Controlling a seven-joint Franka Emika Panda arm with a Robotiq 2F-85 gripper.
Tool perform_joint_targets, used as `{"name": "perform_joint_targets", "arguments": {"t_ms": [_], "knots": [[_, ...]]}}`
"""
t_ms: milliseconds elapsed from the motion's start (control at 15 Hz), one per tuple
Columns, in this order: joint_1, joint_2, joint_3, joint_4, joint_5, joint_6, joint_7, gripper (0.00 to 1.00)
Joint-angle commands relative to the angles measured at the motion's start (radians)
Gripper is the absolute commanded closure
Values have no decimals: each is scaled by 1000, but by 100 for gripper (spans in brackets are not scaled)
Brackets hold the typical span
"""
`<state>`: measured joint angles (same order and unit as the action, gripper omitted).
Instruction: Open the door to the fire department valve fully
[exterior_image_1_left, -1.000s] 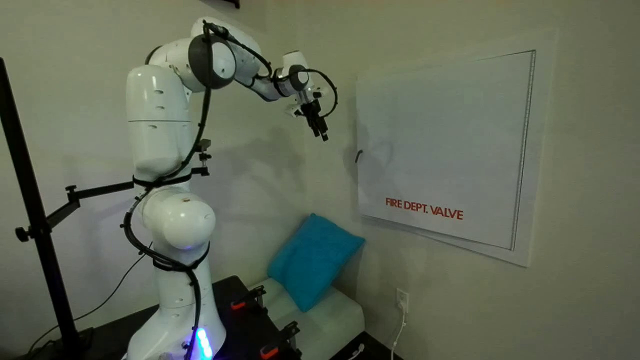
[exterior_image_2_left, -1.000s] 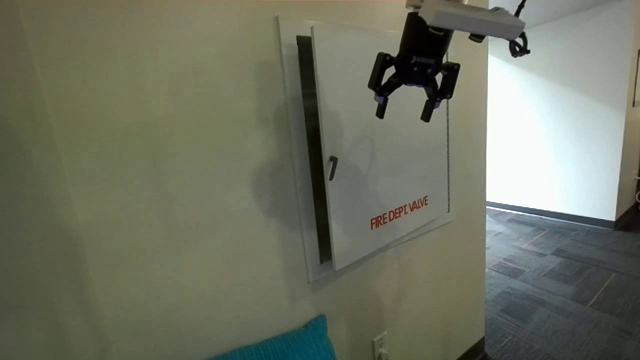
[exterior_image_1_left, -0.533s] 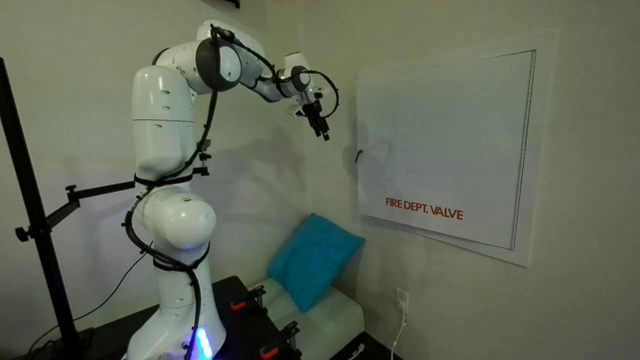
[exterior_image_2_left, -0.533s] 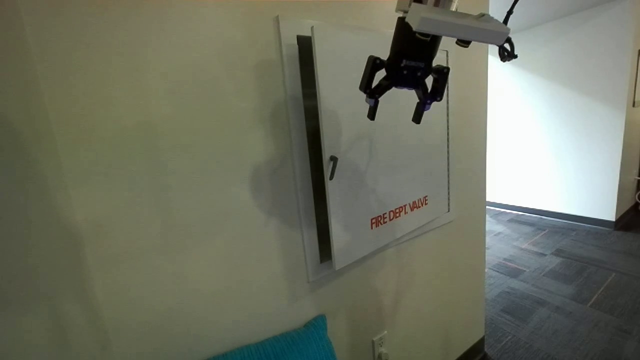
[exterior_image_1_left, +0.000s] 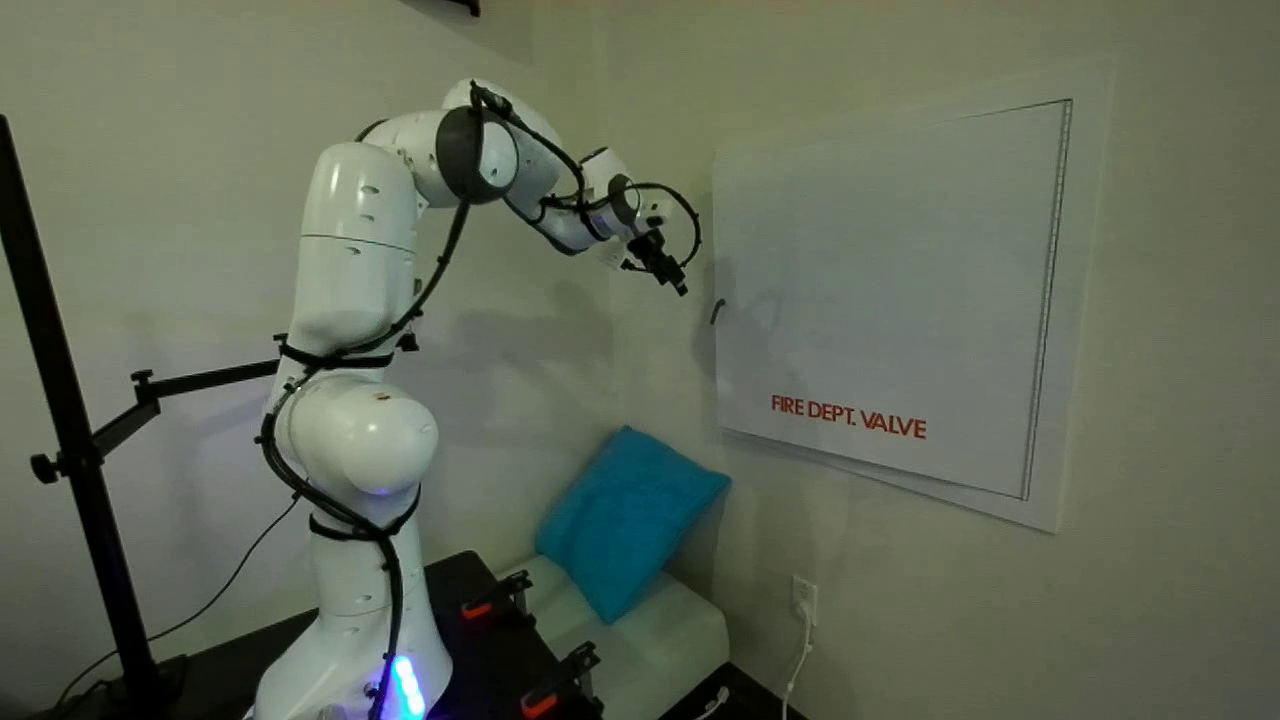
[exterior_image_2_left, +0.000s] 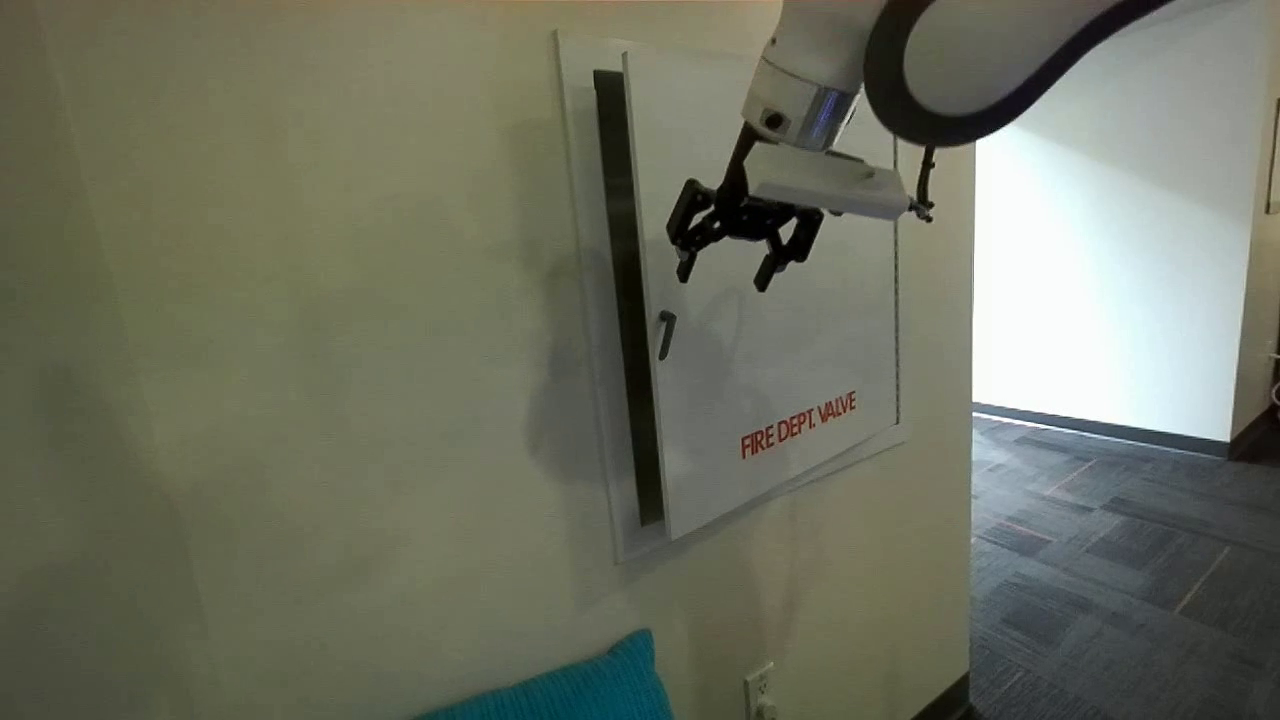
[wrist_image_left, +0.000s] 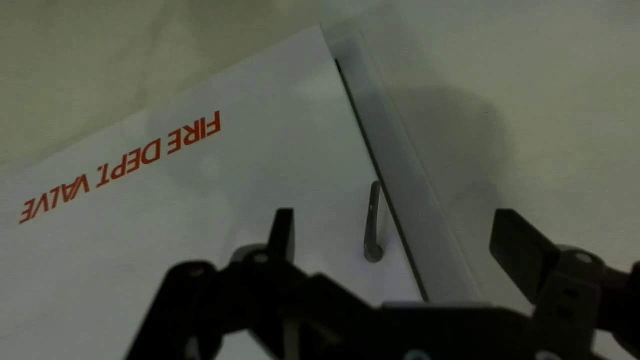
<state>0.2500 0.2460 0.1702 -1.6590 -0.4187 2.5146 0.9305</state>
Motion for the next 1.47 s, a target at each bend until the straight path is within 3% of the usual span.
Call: {"name": "perform_joint_targets", "arguments": {"t_ms": [0,200,533,1067,1133,1267,1400], "knots": [[67,92,-93,72,-106,100,100,0],[116,154,-167,124,-157,153,164,0],[171,243,-241,231,-175,144,223,0],[171,321,-257,326,-113,133,166,0],[166,325,-253,330,-101,135,154,6],[160,329,-252,332,-74,133,134,32],[157,333,-255,334,-47,133,113,51]]}}
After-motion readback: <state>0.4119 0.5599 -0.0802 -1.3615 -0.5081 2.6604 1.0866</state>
